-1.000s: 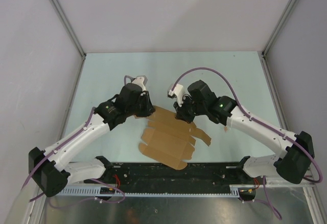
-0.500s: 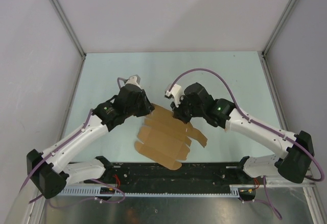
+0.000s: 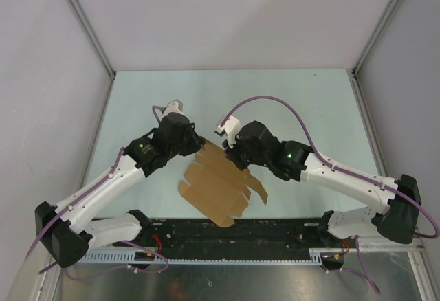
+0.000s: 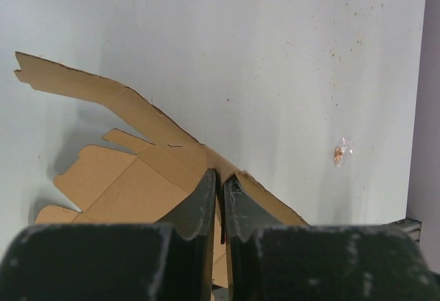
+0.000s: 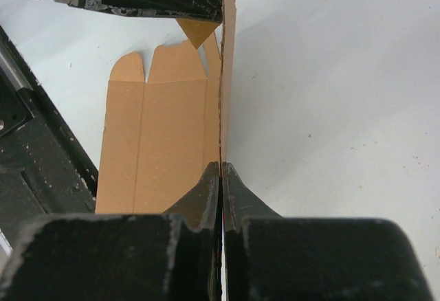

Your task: Fold the paper box

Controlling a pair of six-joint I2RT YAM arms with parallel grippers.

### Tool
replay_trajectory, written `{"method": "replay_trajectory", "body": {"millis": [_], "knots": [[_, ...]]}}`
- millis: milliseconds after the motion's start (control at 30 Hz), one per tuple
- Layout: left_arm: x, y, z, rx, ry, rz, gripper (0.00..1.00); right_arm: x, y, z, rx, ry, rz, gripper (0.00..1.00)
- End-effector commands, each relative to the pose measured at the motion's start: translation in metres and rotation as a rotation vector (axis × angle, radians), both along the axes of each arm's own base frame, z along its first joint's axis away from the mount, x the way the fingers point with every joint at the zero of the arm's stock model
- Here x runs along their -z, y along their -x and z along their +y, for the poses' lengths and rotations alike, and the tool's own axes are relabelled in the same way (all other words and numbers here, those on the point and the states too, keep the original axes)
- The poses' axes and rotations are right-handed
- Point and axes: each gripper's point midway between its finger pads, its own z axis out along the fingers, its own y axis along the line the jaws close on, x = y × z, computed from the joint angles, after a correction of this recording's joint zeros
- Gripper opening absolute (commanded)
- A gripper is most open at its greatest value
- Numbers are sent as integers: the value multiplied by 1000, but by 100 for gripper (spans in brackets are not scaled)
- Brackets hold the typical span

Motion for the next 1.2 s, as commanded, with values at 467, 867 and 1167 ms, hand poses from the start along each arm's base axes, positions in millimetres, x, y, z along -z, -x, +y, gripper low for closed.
{"method": "replay_trajectory", "body": {"millis": [467, 867, 1167], "knots": [[-28, -19, -7, -81, 64, -60, 18, -32, 12, 30, 68, -119, -87, 2], [-30, -18, -8, -85, 80, -60, 17, -30, 13, 32, 55, -119, -82, 1], [-32, -17, -3, -96, 78, -74, 6, -28, 11, 31, 65, -109, -86, 1]]}}
